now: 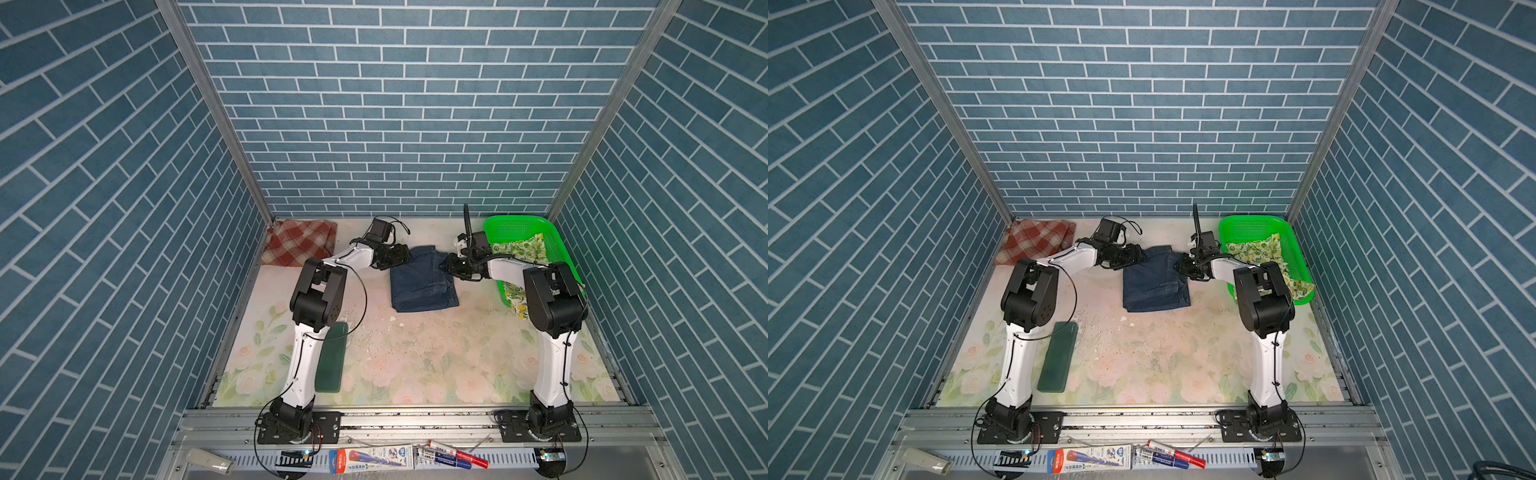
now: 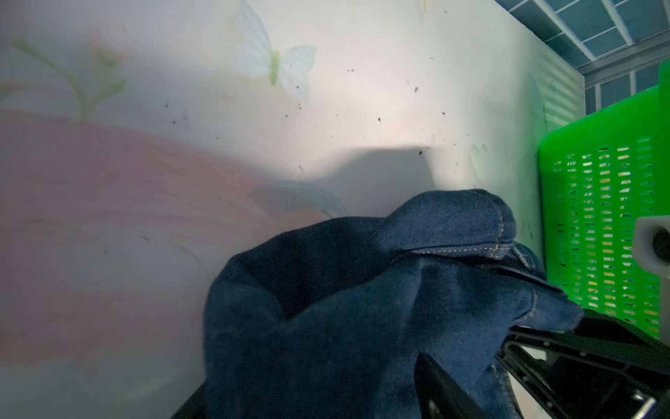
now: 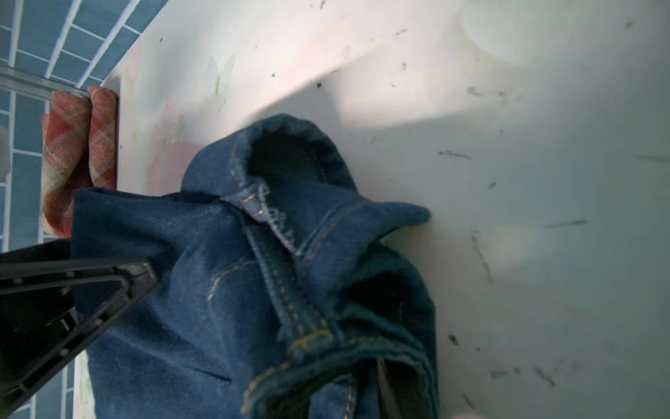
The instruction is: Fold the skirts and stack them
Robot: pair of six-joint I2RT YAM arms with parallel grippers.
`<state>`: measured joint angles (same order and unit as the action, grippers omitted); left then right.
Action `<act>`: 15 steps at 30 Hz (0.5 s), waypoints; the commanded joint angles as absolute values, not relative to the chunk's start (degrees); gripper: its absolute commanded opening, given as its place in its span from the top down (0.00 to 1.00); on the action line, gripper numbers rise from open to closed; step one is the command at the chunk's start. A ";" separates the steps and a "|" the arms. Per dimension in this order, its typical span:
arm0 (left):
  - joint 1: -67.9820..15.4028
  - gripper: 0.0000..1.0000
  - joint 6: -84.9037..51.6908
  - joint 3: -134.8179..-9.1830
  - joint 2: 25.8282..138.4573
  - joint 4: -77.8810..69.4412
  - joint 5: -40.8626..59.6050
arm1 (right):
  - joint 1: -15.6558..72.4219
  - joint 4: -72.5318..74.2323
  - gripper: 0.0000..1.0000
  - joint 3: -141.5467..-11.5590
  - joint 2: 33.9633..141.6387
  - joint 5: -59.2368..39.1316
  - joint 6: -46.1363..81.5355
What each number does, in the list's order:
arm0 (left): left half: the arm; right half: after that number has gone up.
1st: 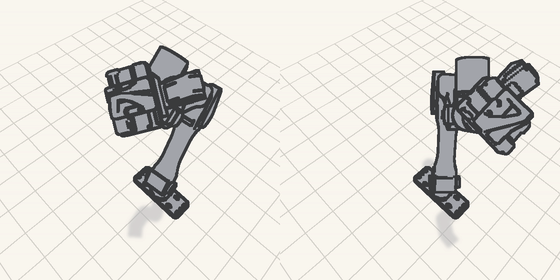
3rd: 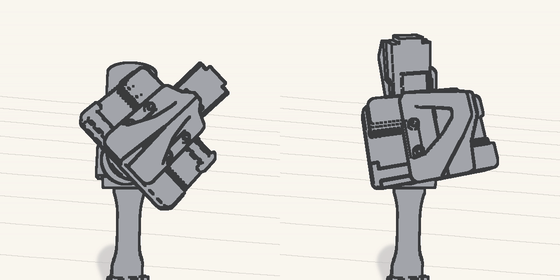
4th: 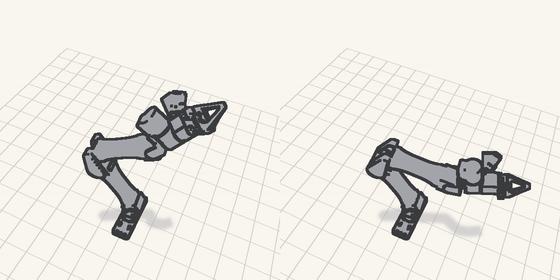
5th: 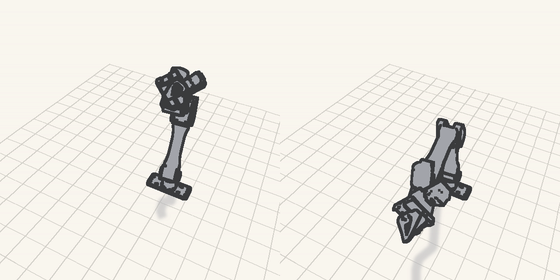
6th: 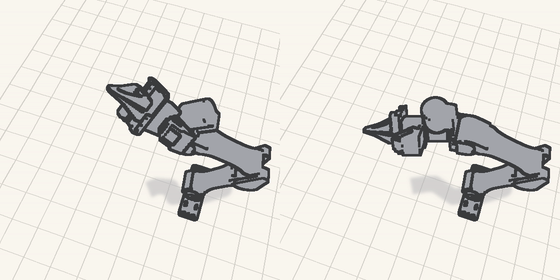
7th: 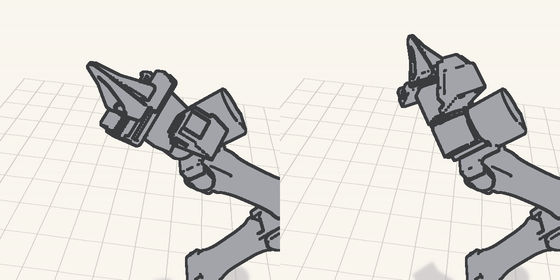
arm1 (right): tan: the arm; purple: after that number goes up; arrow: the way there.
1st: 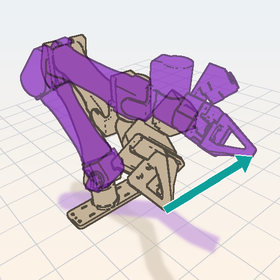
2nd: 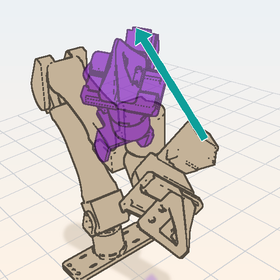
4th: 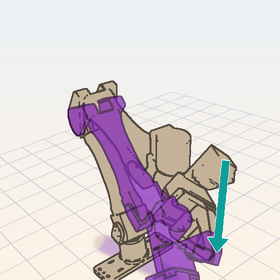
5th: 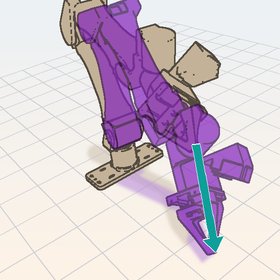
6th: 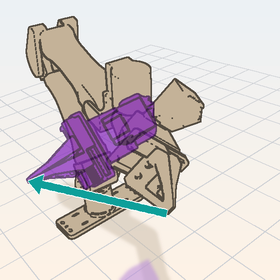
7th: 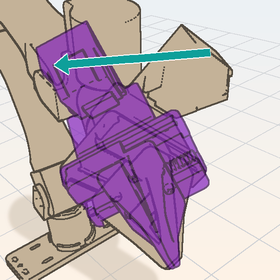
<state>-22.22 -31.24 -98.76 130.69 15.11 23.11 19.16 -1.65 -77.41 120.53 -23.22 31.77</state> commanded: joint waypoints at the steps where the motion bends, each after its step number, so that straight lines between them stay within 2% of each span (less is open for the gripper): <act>1: -21.40 0.23 -30.53 -97.53 128.07 14.73 23.67 | 18.66 -2.29 0.72 -77.57 122.79 -22.67 33.05; 11: -21.13 0.23 -30.69 -97.89 130.46 10.95 29.09 | 18.28 -5.21 0.77 -78.50 124.98 -22.35 31.78; 15: -21.57 0.30 -30.64 -98.84 131.86 9.87 31.20 | 18.29 -6.24 0.78 -79.42 125.09 -22.24 31.20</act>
<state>-21.26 -31.40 -97.91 130.21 11.66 28.42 18.57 -2.07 -78.39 121.71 -24.45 31.68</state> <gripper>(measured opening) 0.711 0.222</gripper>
